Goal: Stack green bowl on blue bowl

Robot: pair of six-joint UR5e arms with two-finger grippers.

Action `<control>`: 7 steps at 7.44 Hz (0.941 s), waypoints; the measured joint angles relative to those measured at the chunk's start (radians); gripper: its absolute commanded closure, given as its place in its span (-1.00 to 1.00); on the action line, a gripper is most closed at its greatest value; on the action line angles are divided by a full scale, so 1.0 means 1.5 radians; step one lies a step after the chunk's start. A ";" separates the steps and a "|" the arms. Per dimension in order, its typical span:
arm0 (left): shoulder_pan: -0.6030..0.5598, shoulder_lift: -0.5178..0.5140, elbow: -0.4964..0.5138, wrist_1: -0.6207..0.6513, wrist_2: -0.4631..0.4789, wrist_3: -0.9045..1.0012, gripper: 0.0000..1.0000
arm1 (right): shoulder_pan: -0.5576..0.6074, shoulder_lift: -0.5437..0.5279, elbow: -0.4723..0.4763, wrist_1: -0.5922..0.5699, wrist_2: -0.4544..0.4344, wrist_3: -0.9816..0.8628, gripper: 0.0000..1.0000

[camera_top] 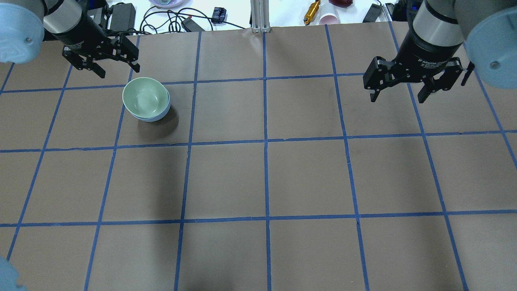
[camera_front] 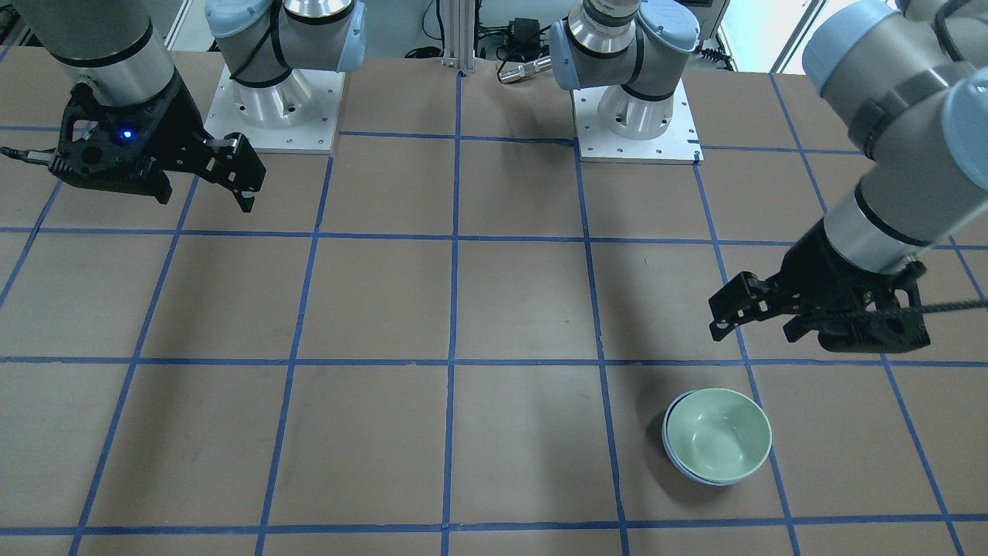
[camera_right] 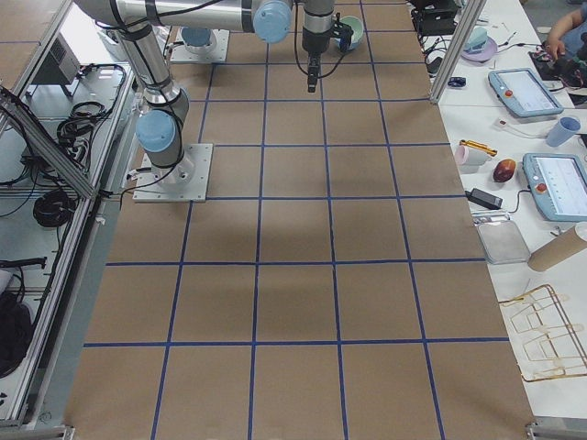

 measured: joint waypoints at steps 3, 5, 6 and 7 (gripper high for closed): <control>-0.073 0.092 -0.003 -0.084 0.050 -0.052 -1.00 | 0.000 0.000 0.000 0.000 0.000 0.000 -1.00; -0.105 0.134 -0.006 -0.121 0.055 -0.061 -1.00 | 0.000 0.000 0.000 0.000 0.000 0.000 -1.00; -0.119 0.146 -0.010 -0.128 0.057 -0.062 -1.00 | 0.000 0.000 0.000 0.000 0.000 0.000 -1.00; -0.126 0.154 -0.018 -0.129 0.057 -0.060 -1.00 | 0.000 0.000 0.000 0.000 0.000 0.000 -1.00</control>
